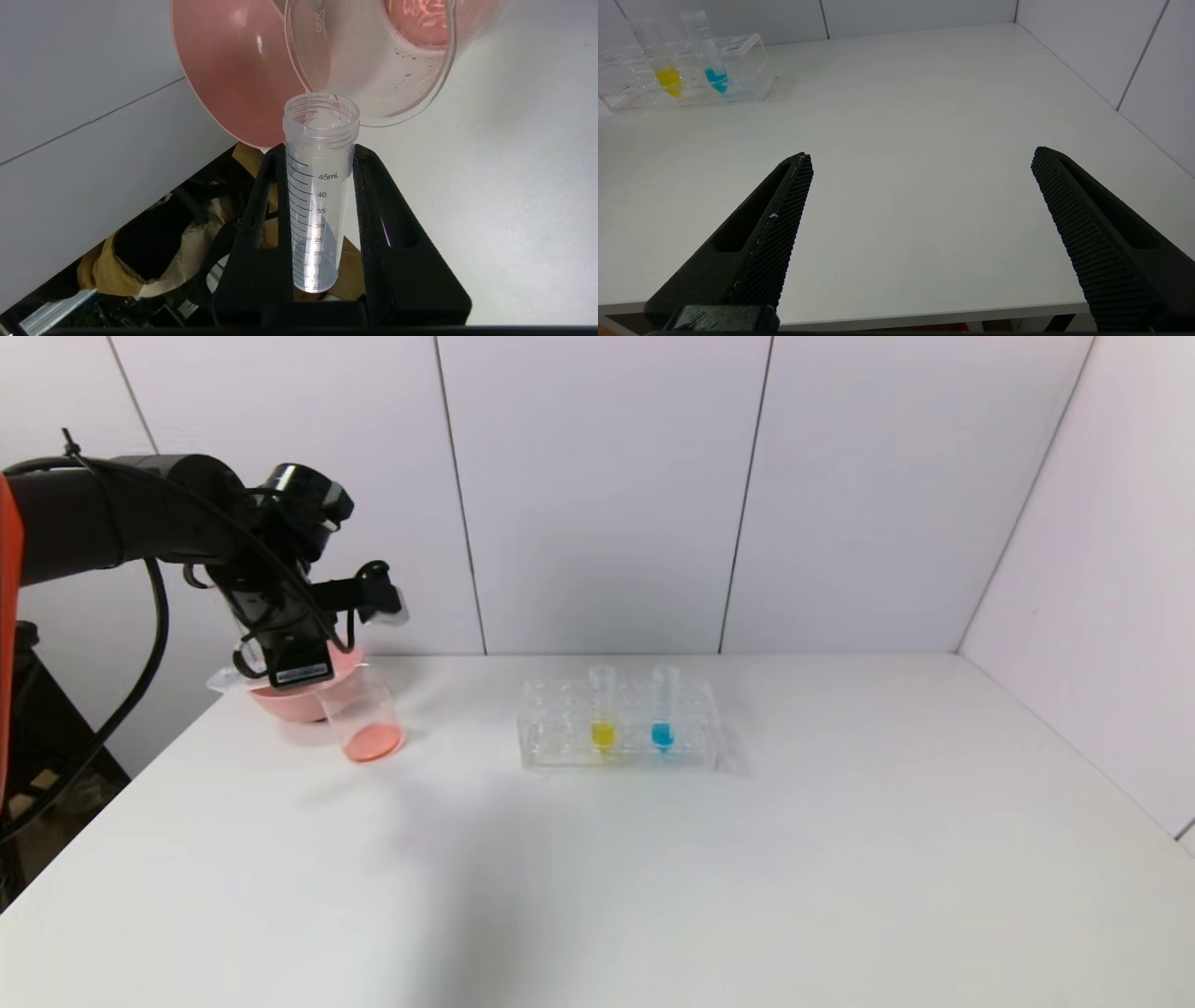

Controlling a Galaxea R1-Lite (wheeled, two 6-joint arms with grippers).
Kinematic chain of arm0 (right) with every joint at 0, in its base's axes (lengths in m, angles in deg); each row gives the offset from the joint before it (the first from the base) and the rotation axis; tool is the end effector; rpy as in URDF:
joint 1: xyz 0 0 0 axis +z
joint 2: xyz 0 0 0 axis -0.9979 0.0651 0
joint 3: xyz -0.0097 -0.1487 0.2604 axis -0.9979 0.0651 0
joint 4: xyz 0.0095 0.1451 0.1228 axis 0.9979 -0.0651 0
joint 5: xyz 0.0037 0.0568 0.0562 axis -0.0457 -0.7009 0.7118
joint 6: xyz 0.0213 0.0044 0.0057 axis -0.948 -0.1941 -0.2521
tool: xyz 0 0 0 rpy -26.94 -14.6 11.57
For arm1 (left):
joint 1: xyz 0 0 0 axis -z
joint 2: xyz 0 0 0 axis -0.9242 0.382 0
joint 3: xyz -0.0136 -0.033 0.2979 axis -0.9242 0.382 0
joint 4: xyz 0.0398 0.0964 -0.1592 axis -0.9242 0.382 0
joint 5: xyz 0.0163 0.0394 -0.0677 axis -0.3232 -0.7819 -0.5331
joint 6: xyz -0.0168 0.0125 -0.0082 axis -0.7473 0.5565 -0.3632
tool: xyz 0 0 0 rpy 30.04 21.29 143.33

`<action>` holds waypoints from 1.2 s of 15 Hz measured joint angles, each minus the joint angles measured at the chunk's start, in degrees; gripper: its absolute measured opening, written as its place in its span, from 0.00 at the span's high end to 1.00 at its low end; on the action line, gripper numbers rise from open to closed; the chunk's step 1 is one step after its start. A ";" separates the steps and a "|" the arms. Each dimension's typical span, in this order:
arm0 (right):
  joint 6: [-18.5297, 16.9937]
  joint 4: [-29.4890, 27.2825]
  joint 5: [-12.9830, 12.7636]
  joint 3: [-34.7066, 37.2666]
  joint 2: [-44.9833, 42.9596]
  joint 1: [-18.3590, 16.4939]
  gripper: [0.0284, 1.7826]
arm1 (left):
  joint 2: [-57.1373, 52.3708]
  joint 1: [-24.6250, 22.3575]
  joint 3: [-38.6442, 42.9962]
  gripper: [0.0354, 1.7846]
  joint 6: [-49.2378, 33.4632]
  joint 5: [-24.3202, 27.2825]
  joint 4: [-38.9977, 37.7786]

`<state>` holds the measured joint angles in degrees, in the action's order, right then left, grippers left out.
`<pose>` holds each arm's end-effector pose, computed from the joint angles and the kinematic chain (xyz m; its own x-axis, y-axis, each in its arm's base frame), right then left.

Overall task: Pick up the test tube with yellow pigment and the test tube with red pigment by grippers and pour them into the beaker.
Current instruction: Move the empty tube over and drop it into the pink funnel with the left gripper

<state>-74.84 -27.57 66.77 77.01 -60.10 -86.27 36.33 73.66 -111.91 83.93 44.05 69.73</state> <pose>-0.0227 -0.0008 0.0761 0.9993 -0.0384 0.0024 0.0380 0.9951 0.0917 0.3888 -0.0338 0.2429 0.6116 0.2872 -0.7372 0.6105 0.4215 0.6706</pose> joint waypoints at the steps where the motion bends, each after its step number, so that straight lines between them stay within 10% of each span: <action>1: 0.02 0.00 0.00 0.00 0.00 0.00 0.04 | -0.78 -1.00 0.22 0.78 -0.57 2.54 -0.38; 5: 0.00 0.00 0.00 0.00 0.00 0.00 0.04 | -3.91 -5.61 0.71 0.78 -13.75 15.47 -6.25; 10: 0.02 -0.02 0.00 0.00 0.00 0.00 0.04 | -10.46 -7.33 12.29 0.78 -39.85 17.55 -23.26; 18: 0.00 0.00 0.00 0.00 0.00 0.00 0.04 | -19.85 -9.64 53.94 0.78 -50.96 11.00 -81.30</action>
<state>-74.84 -27.57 66.77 77.01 -60.10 -86.27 16.48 64.02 -57.97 32.97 55.05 -11.57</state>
